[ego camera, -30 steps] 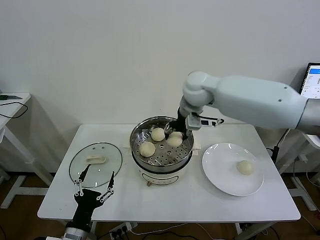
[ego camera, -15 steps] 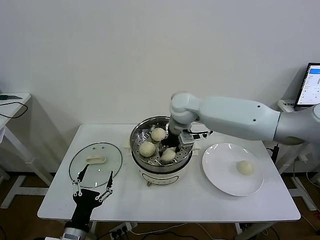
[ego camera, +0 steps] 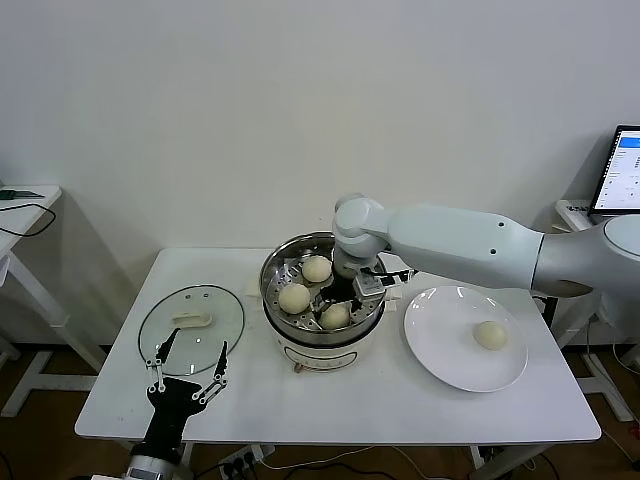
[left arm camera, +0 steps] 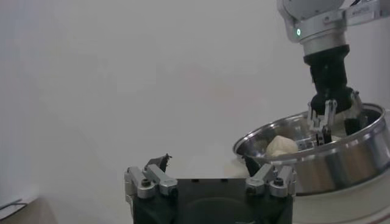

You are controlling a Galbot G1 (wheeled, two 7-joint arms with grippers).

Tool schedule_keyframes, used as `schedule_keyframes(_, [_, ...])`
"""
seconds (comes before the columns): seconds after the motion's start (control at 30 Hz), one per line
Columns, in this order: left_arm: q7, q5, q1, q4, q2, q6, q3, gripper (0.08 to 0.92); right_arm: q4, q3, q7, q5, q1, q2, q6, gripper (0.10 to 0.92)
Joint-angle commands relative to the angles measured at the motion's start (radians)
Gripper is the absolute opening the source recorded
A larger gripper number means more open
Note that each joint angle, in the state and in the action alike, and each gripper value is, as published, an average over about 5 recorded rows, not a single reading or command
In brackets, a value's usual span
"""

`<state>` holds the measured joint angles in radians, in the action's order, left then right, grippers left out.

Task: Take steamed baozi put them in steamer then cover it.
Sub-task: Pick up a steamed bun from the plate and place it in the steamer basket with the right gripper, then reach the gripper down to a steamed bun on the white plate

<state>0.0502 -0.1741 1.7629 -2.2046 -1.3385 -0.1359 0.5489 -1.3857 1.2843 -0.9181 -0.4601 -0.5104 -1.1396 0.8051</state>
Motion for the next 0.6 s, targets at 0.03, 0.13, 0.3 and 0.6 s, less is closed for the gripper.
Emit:
schedule_keyframes(0.03, [0.0,0.0,-0.004,0.002,0.001,0.002,-0.004,0.823,-0.012,-0.038,0.018,0.004,-0.026,0.042,-0.006,0.822])
schedule_keyframes(0.13, [0.001,0.0,-0.003,0.0,0.0,0.004,-0.006,0.823,-0.012,-0.099,0.027,0.039,-0.045,0.101,-0.015,0.822])
schedule_keyframes(0.3, [0.001,-0.001,-0.006,0.0,0.004,0.007,-0.004,0.823,0.027,-0.144,-0.047,0.298,-0.094,0.251,-0.176,0.823])
schedule_keyframes(0.6, [0.0,-0.004,-0.01,0.001,0.006,0.014,-0.016,0.823,0.19,-0.021,-0.201,0.816,-0.142,0.488,-0.793,0.823])
